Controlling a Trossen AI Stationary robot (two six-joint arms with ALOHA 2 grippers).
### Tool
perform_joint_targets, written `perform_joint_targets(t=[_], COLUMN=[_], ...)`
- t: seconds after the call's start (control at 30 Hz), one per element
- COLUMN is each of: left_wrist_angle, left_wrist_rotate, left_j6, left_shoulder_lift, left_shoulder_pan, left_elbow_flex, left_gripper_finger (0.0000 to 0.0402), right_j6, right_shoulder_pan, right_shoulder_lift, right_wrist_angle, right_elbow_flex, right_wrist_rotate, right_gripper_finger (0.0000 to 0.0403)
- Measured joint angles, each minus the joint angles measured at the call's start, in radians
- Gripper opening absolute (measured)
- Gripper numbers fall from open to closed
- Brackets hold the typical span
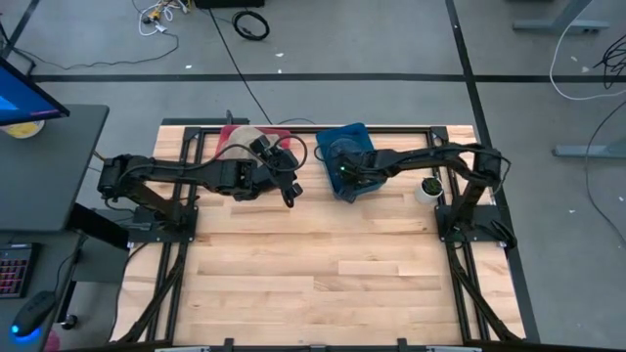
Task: Pick & Place hat
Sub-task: Put the blue cap into the blue bin
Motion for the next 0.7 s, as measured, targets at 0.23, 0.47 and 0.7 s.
perform_joint_targets(t=[0.23, 0.47, 0.7], left_wrist_angle=[0.001, 0.001, 0.0], left_wrist_rotate=[0.001, 0.001, 0.001], left_j6=[-0.002, -0.007, -0.008], left_shoulder_lift=[0.0, 0.0, 0.0], left_shoulder_pan=[0.0, 0.0, 0.0], left_elbow_flex=[0.0, 0.0, 0.0], left_gripper_finger=[0.0183, 0.0183, 0.0183], right_j6=[-0.035, -0.033, -0.01], right_shoulder_pan=[0.045, 0.002, -0.038], right_shoulder_lift=[-0.177, -0.283, -0.184], right_wrist_angle=[-0.178, -0.168, 0.003], right_elbow_flex=[0.091, 0.101, -0.008], right_wrist_rotate=[0.003, 0.182, 0.059], right_gripper_finger=[0.0007, 0.0006, 0.0002])
